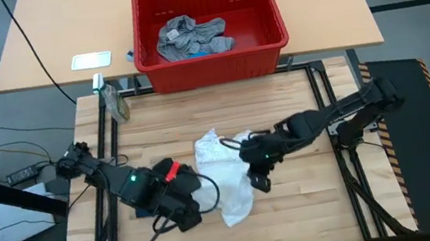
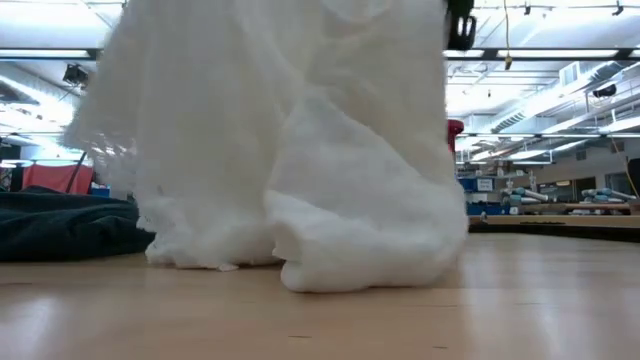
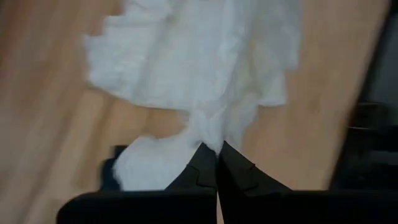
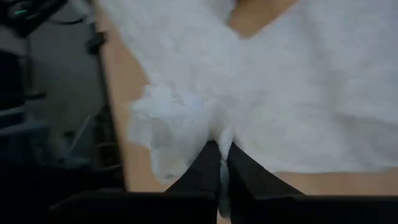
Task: Fold laundry
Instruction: Fold the white dress
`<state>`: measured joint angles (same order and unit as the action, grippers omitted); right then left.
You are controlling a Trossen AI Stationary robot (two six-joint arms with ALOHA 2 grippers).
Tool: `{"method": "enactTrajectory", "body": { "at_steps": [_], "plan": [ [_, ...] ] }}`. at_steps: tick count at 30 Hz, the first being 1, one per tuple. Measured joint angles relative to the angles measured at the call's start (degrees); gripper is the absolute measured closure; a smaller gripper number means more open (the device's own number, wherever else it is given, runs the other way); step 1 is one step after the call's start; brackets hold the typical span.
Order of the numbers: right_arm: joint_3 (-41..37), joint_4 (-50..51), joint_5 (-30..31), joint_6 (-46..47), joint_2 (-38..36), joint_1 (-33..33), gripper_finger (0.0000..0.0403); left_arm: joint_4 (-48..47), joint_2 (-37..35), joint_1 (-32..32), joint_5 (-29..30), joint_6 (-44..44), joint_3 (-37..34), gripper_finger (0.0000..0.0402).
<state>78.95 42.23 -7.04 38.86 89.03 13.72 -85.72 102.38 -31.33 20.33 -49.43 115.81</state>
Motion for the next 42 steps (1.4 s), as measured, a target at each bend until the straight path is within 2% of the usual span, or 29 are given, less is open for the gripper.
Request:
{"method": "enactTrajectory", "body": {
  "at_steps": [6, 14, 18, 24, 28, 34, 37, 42],
  "plan": [
    [3.6, 0.3, -0.2, -0.8, -1.1, 2.2, 0.0385, 13.6, 1.4, -0.4, -12.1, 6.9, -0.1, 0.0401],
    [12.1, 2.0, -1.5, -6.1, -8.1, 1.5, 0.0385, 17.4, -3.6, -0.4, -15.4, 10.2, 2.4, 0.0401],
    [16.9, 3.3, 2.2, -8.4, -12.7, 1.4, 0.0385, 17.1, -6.0, -0.2, -11.7, 10.2, 5.6, 0.0401],
    [19.8, 4.8, 6.7, -12.5, -17.2, 1.2, 0.0387, 14.3, -9.1, 0.0, 1.0, 10.4, 8.5, 0.0401],
    [19.5, 8.5, 14.4, -13.8, -17.1, 0.5, 0.0378, 11.8, -9.5, 1.3, 4.3, 11.7, 8.5, 0.0401],
    [16.7, 21.1, 23.3, -12.6, -13.6, -1.8, 0.0314, 6.4, -9.5, 4.0, 4.4, 11.5, 8.4, 0.0401],
    [14.5, 23.4, 23.0, -8.6, -12.3, -2.4, 0.0272, 5.6, -9.5, 5.5, 4.5, 11.4, 8.4, 0.0401],
    [9.6, 23.1, 18.6, -6.9, -11.9, -2.2, 0.0208, 5.5, -9.4, 8.2, 5.5, 11.4, 8.4, 0.0401]
  ]
}}
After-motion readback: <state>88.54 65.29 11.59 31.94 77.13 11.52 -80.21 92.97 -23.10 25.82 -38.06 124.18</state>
